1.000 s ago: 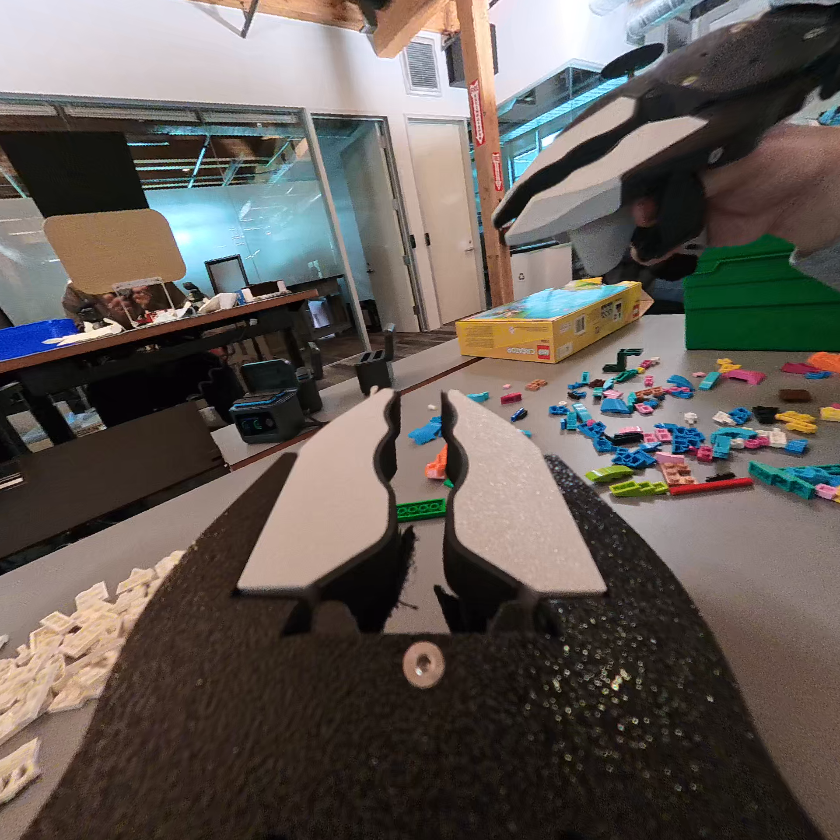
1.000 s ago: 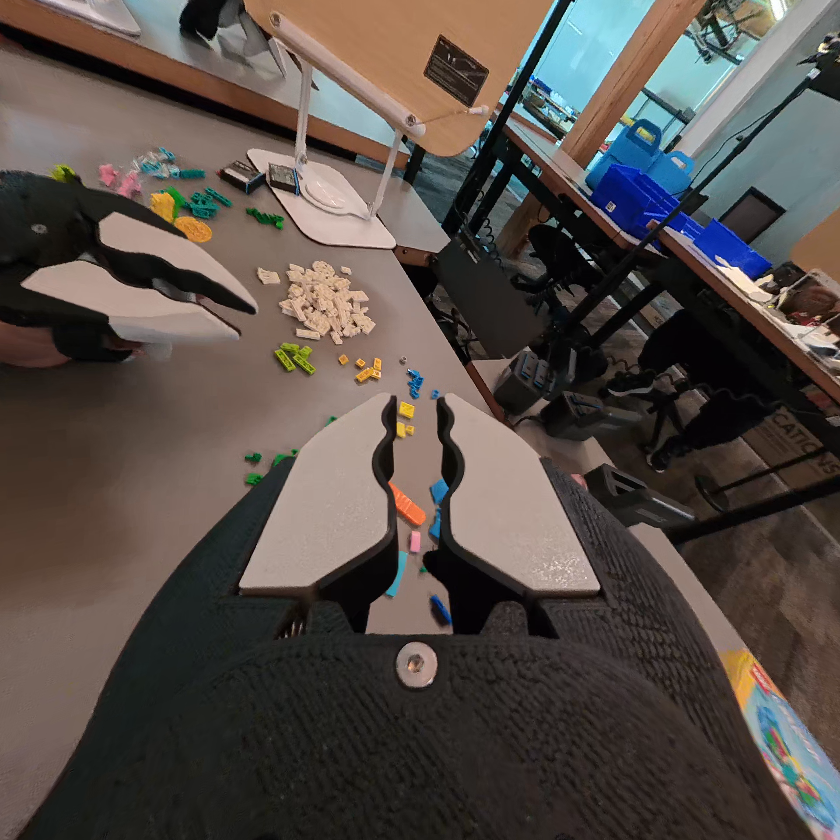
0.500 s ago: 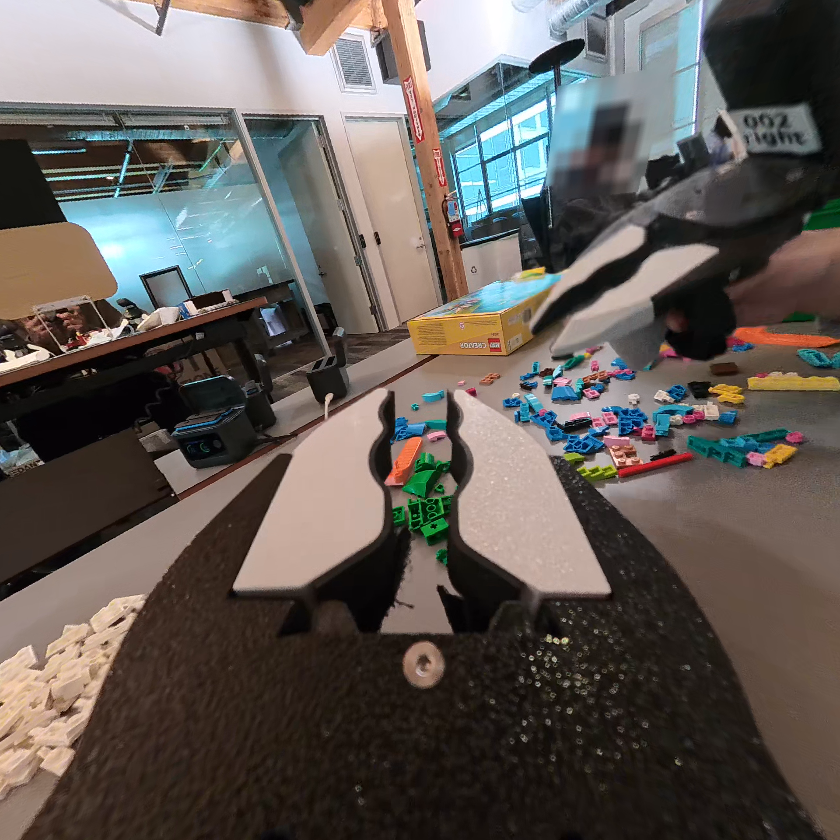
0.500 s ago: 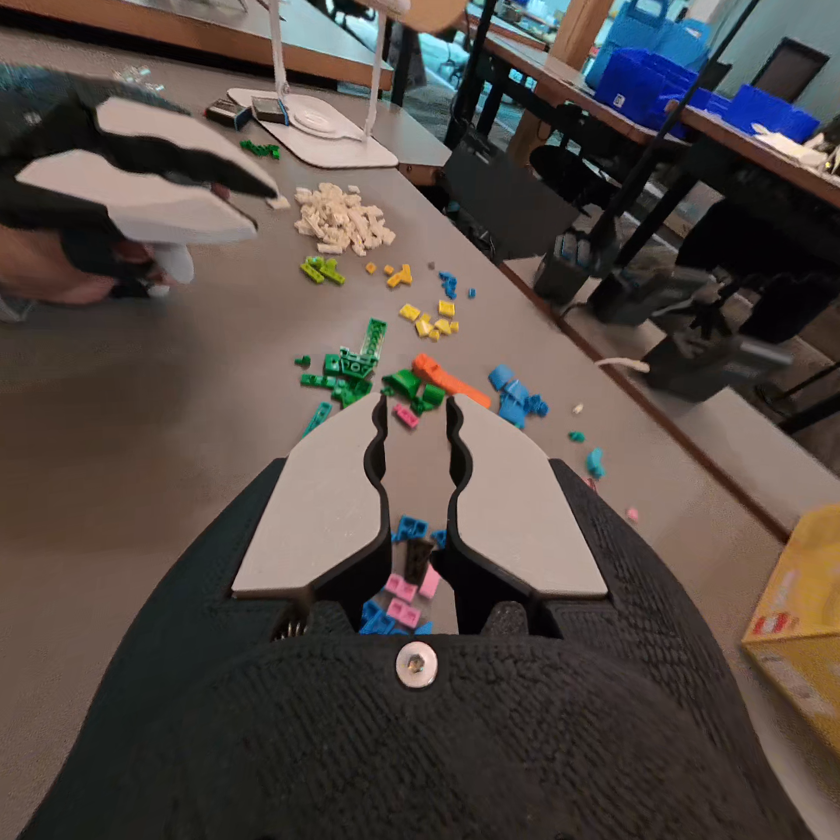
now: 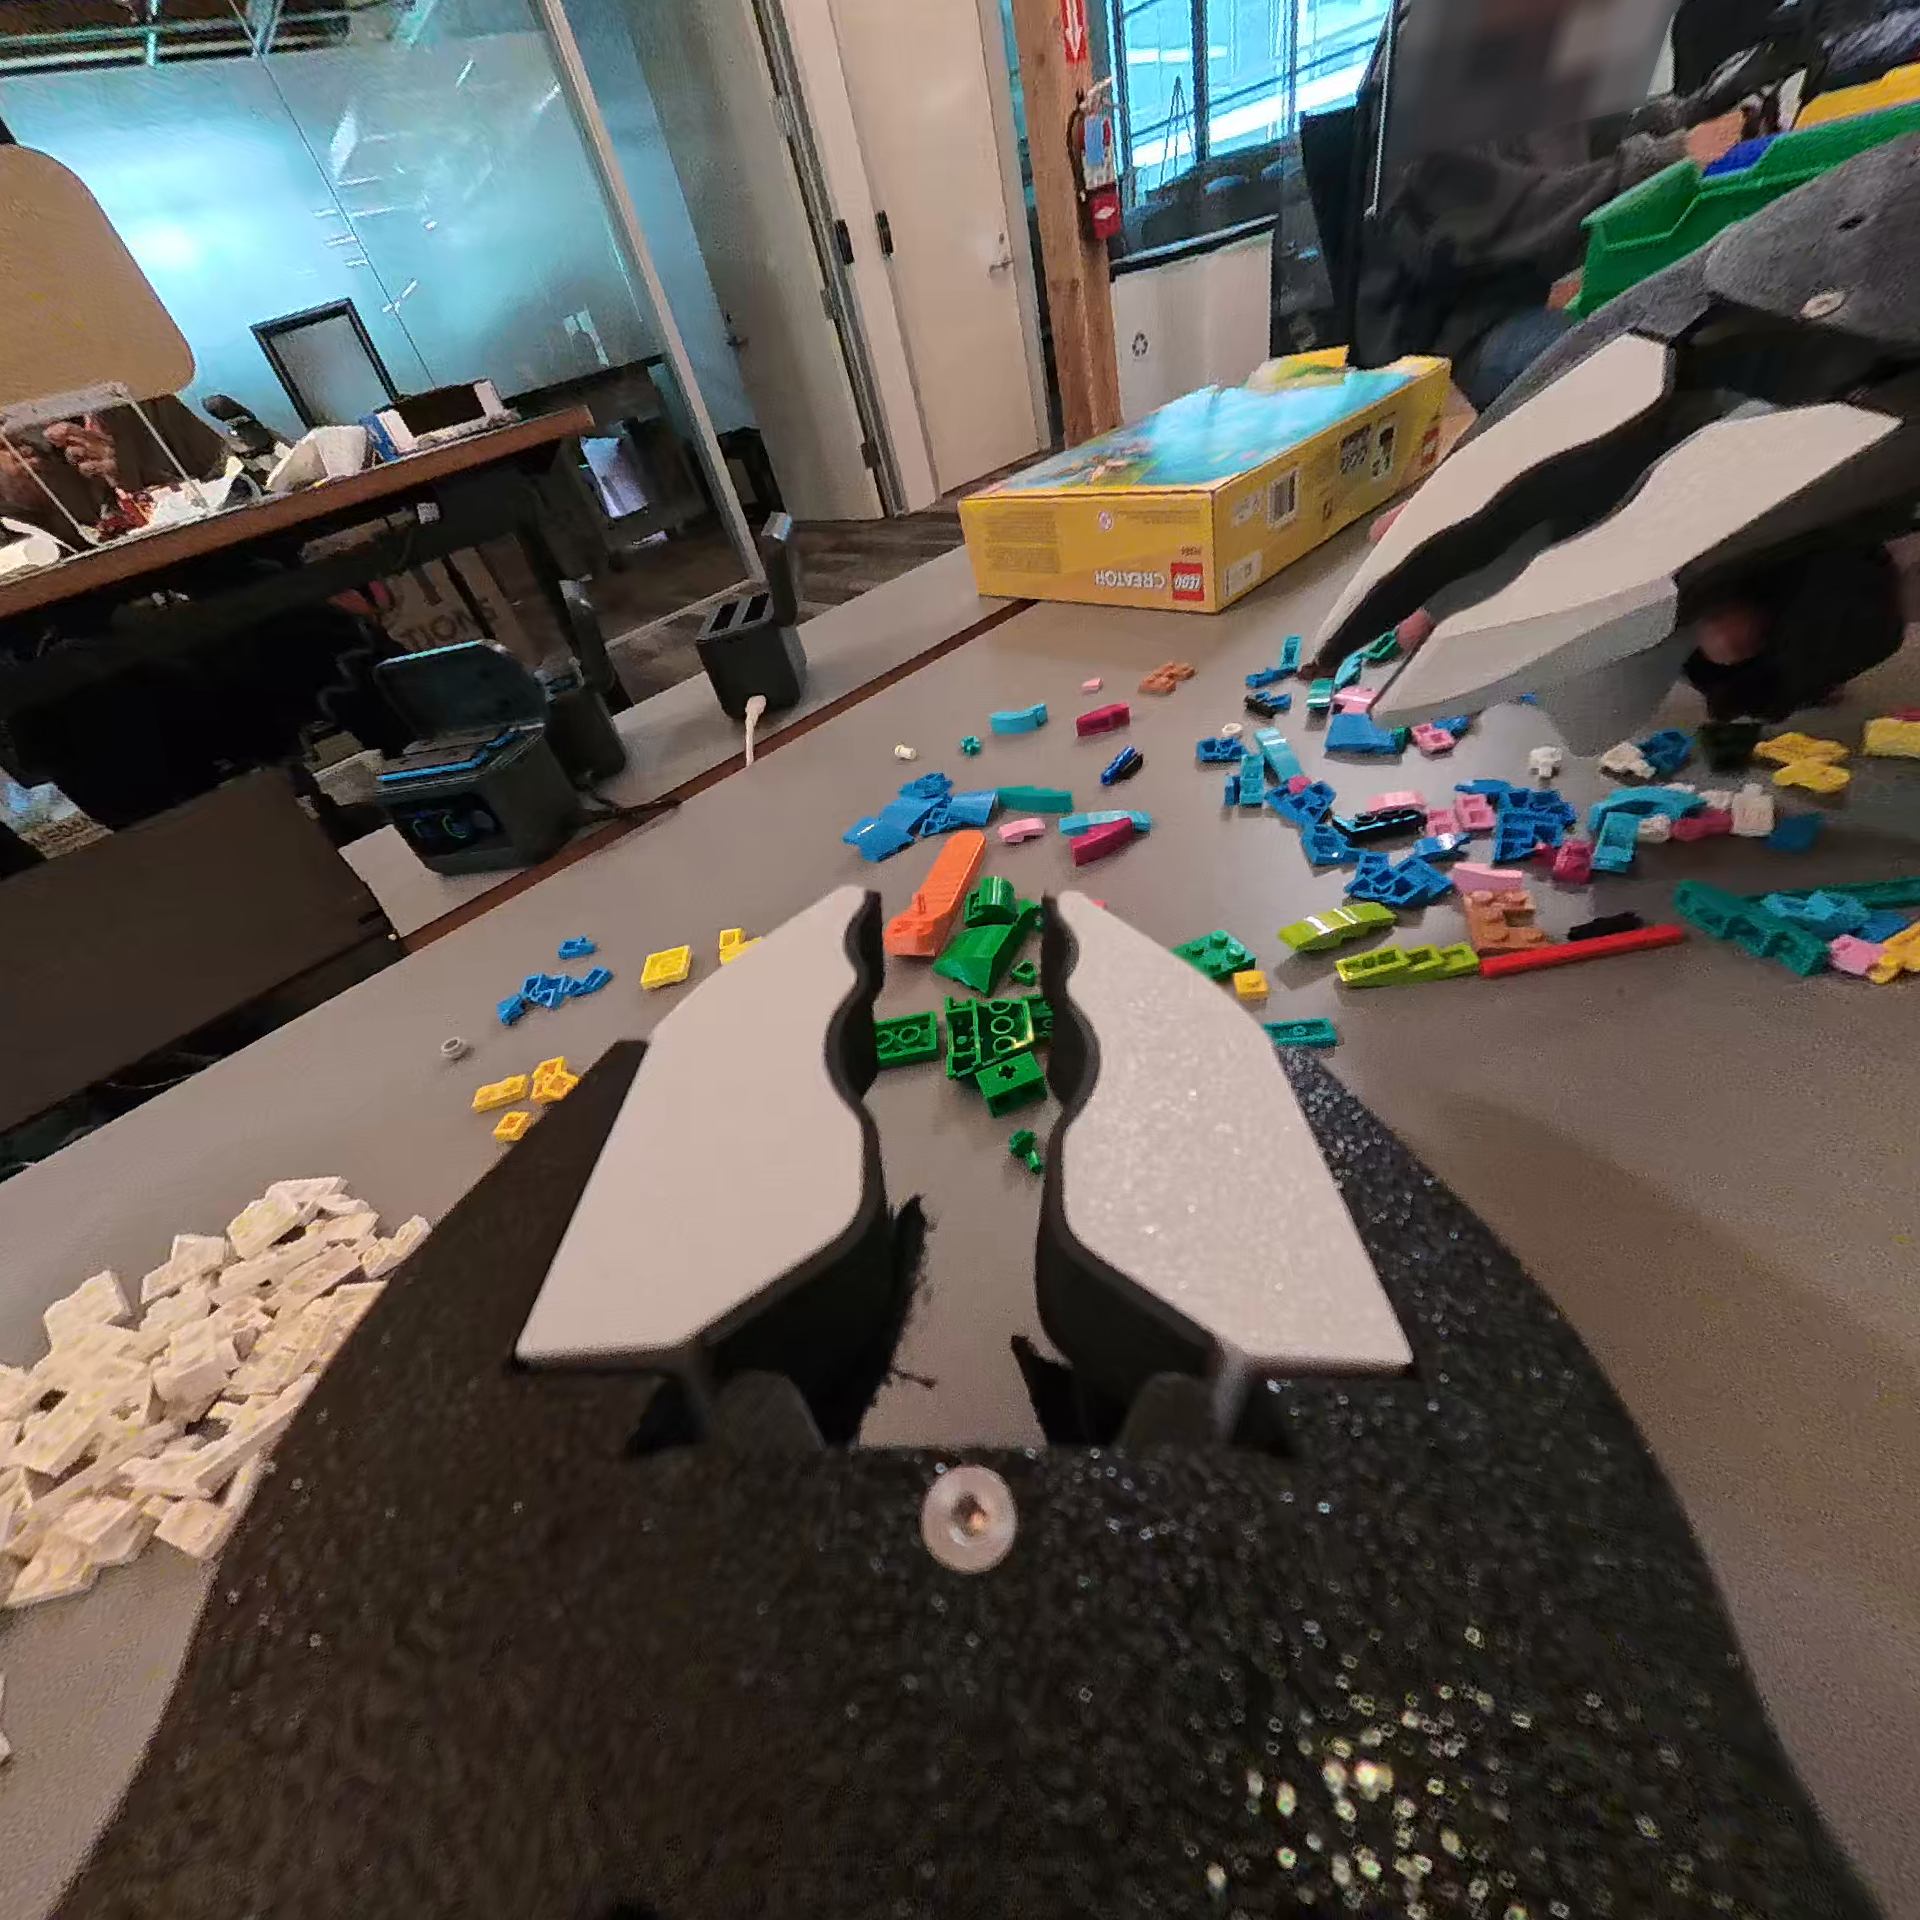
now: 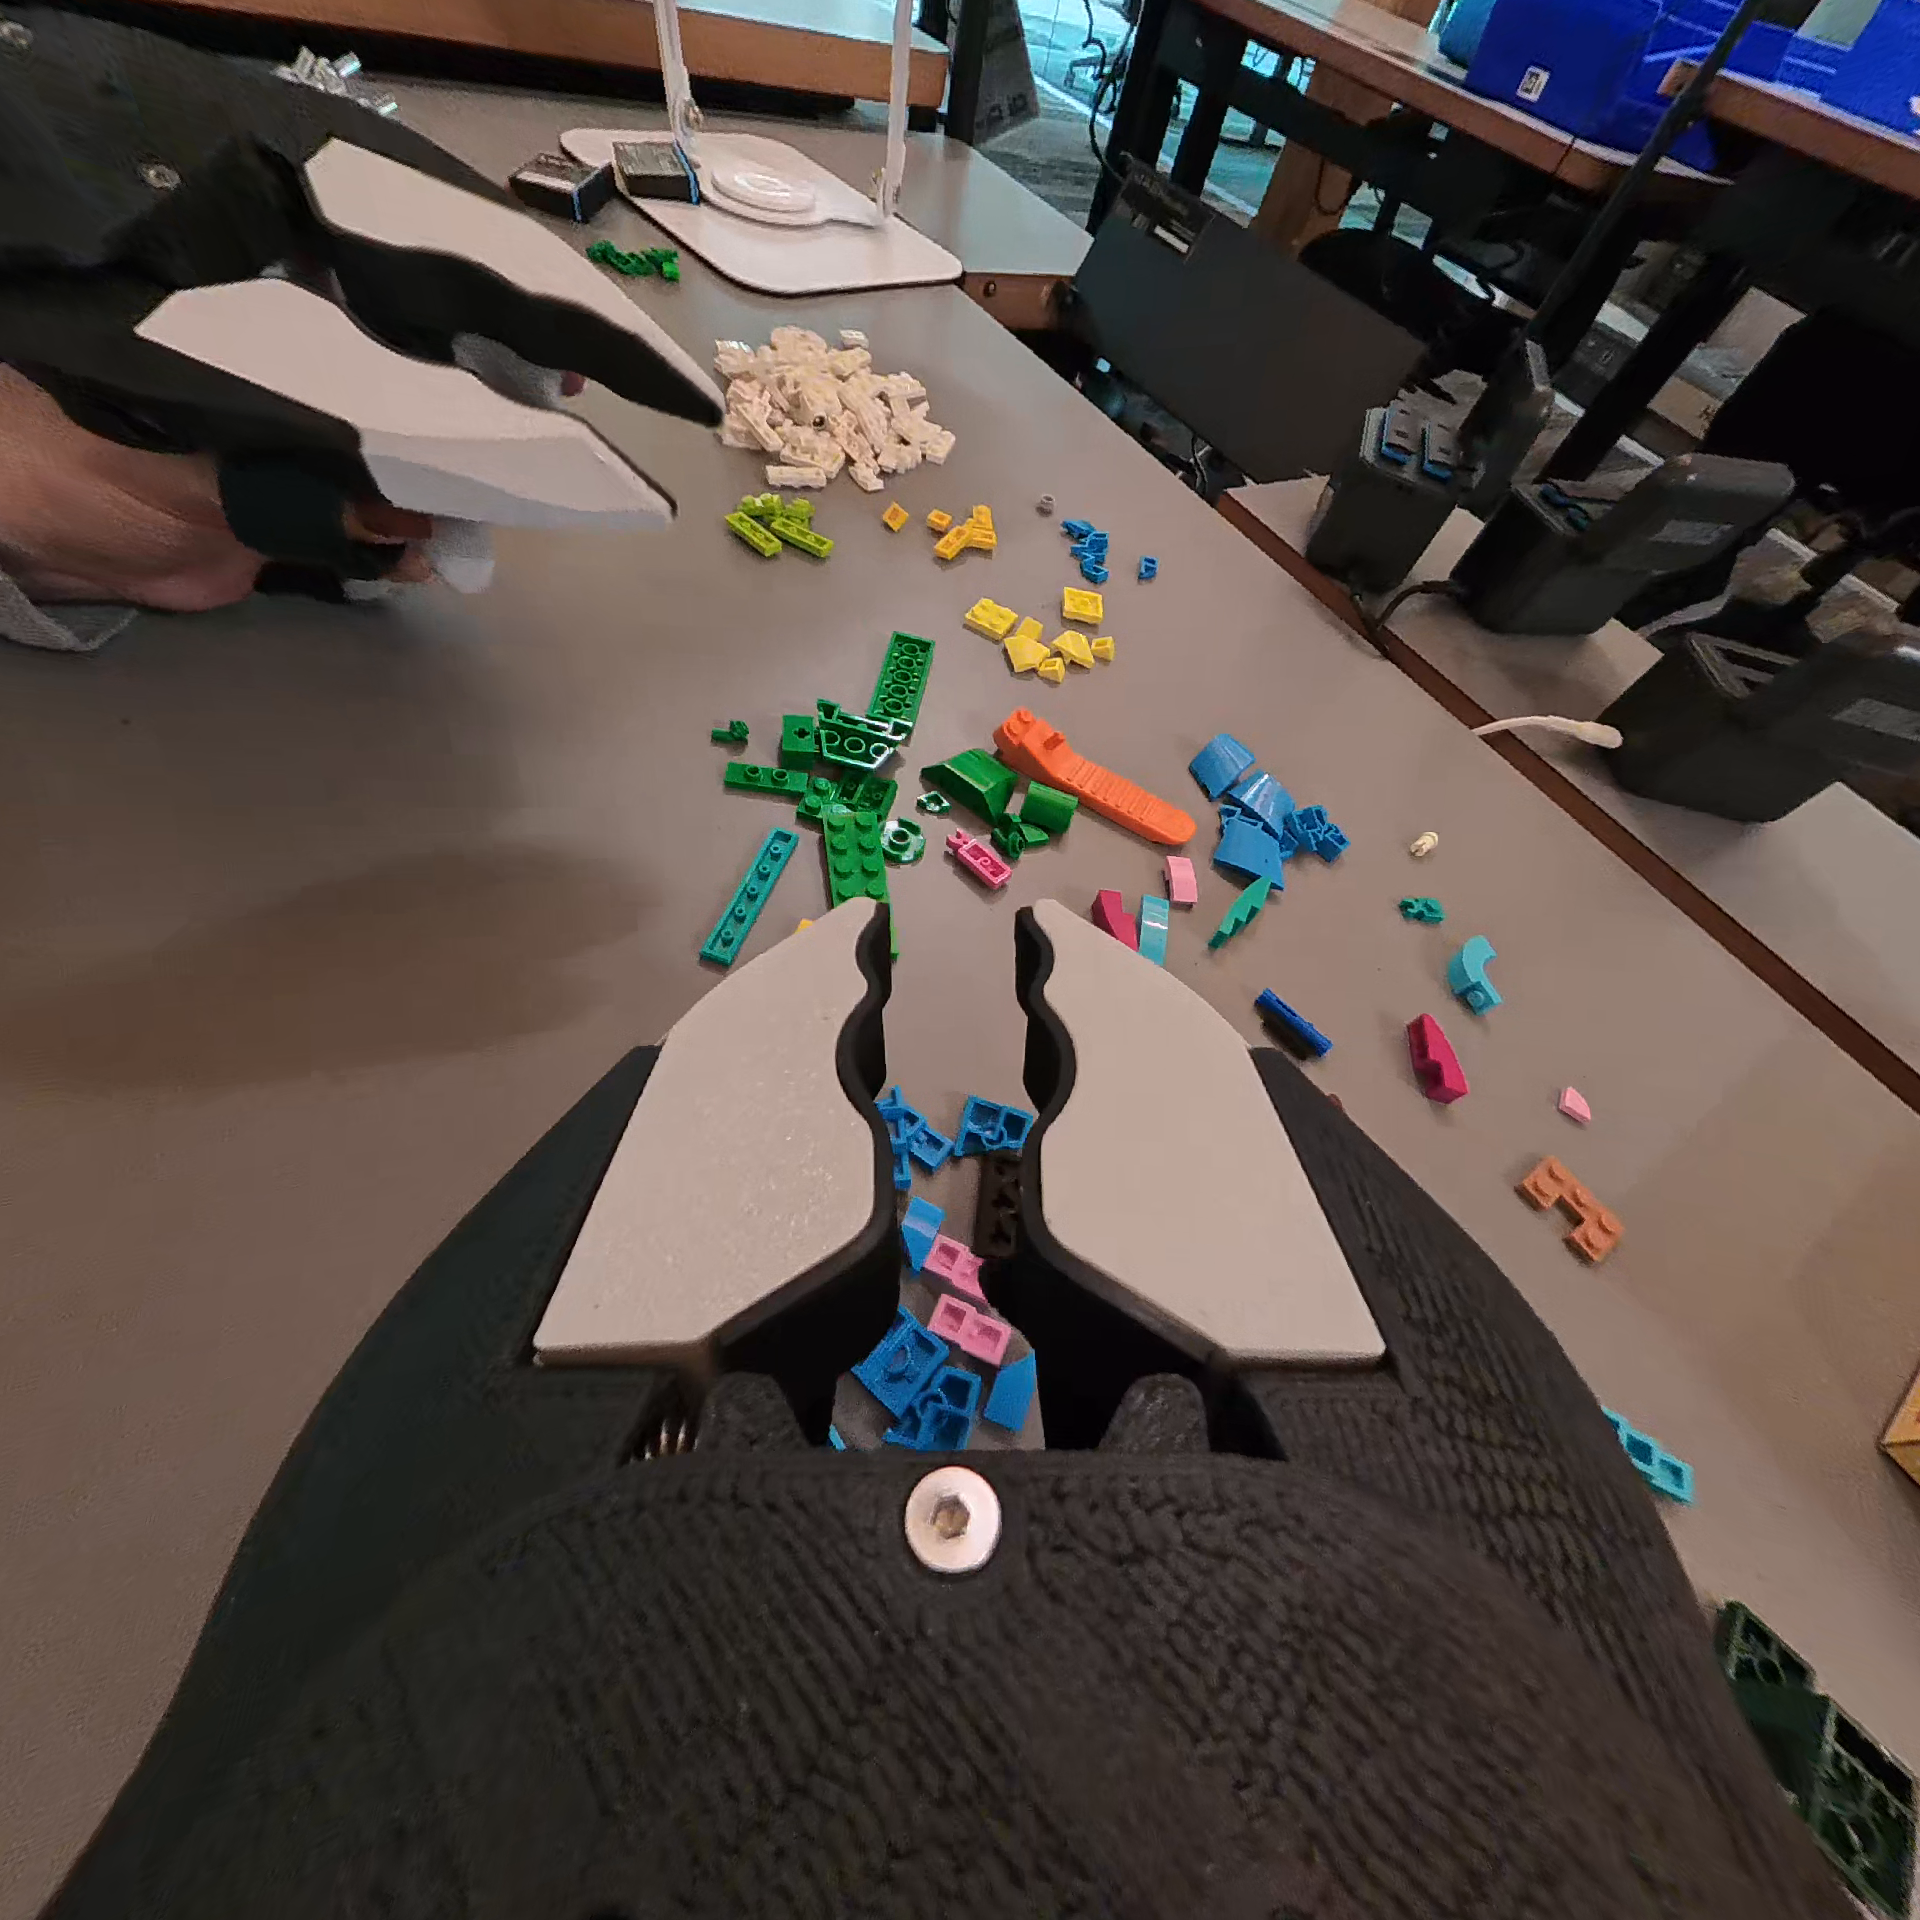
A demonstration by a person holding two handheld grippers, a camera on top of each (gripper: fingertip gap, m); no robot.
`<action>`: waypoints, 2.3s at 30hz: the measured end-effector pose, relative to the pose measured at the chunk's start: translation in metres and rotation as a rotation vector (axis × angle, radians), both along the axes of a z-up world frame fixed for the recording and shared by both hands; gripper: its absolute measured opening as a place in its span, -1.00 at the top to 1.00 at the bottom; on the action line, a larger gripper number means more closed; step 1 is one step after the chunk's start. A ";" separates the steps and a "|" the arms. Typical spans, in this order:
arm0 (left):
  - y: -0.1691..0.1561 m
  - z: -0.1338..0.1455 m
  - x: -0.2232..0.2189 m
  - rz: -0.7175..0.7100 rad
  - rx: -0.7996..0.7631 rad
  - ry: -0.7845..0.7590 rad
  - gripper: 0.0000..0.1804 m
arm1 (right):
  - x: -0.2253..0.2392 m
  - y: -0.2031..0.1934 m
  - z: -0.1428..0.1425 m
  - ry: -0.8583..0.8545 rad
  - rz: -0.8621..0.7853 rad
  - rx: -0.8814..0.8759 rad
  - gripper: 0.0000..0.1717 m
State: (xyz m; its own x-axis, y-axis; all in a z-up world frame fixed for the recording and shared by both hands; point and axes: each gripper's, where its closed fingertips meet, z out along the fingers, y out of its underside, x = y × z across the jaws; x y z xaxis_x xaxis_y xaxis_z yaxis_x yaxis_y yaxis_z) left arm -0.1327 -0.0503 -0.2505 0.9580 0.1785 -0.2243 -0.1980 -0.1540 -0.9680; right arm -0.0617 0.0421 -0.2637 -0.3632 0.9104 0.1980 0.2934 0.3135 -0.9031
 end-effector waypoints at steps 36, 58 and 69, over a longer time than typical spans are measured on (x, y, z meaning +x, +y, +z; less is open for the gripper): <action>0.008 -0.011 0.064 -0.248 -0.094 -0.152 0.45 | -0.005 0.008 0.000 0.029 -0.059 -0.015 0.65; 0.001 -0.002 0.036 -0.182 -0.006 -0.258 0.49 | -0.006 0.005 0.005 0.061 -0.067 -0.030 0.64; 0.002 -0.008 0.034 -0.168 -0.053 -0.256 0.41 | -0.007 -0.008 0.002 0.018 -0.029 -0.062 0.52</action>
State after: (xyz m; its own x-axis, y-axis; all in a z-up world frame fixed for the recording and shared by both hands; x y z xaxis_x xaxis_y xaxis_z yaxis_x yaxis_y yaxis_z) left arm -0.0990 -0.0482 -0.2588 0.9997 0.0076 0.0230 0.0241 -0.1910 -0.9813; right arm -0.0684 0.0336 -0.2614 -0.3335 0.9311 0.1475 0.2853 0.2488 -0.9256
